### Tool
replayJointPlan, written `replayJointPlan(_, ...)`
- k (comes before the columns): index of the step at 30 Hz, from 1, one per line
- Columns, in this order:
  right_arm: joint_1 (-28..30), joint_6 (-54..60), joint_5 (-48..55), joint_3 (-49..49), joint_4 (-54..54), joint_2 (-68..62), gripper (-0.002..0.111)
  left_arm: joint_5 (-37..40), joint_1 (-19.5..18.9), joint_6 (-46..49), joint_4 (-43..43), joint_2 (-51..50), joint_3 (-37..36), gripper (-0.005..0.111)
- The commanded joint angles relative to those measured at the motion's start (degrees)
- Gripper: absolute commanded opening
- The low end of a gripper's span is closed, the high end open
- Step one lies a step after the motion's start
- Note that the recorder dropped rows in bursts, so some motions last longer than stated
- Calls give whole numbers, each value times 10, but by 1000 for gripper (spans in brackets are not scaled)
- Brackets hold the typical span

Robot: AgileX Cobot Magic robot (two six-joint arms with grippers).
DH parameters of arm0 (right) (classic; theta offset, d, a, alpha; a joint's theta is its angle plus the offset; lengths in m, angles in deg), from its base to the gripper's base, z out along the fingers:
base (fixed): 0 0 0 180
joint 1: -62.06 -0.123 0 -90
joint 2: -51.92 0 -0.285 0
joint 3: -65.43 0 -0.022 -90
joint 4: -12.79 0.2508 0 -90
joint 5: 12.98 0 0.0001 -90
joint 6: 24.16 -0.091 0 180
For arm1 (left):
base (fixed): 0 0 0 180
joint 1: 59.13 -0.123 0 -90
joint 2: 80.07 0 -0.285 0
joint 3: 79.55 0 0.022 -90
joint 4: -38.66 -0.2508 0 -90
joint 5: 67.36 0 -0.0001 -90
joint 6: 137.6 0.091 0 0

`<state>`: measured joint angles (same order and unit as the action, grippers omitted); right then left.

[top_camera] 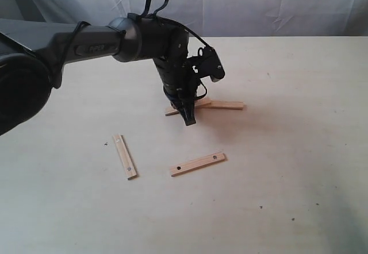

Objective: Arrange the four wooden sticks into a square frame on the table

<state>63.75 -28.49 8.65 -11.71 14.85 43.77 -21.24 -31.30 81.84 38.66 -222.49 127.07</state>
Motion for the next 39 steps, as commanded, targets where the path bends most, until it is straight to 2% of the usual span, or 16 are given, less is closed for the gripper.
replayJointPlan(1, 3, 3, -8, -1, 1, 4, -1, 26, -3, 2, 3, 9, -3, 0)
replayJointPlan(7, 3, 3, -7, -1, 2, 4, -1, 42, -3, 13, 7, 31, -3, 0)
replayJointPlan(19, 3, 3, -7, -1, 2, 4, -1, 51, -3, 12, 45, 12, -3, 1)
replayJointPlan(29, 3, 3, -8, -1, 2, 4, -1, 52, -3, -8, 45, 22, -3, 35)
replayJointPlan(33, 3, 3, -8, -1, 1, 4, -1, 62, -3, -57, 45, 45, -3, 36)
replayJointPlan(39, 3, 3, -8, -1, 1, 4, -1, 141, -7, -89, 39, 108, -3, 36)
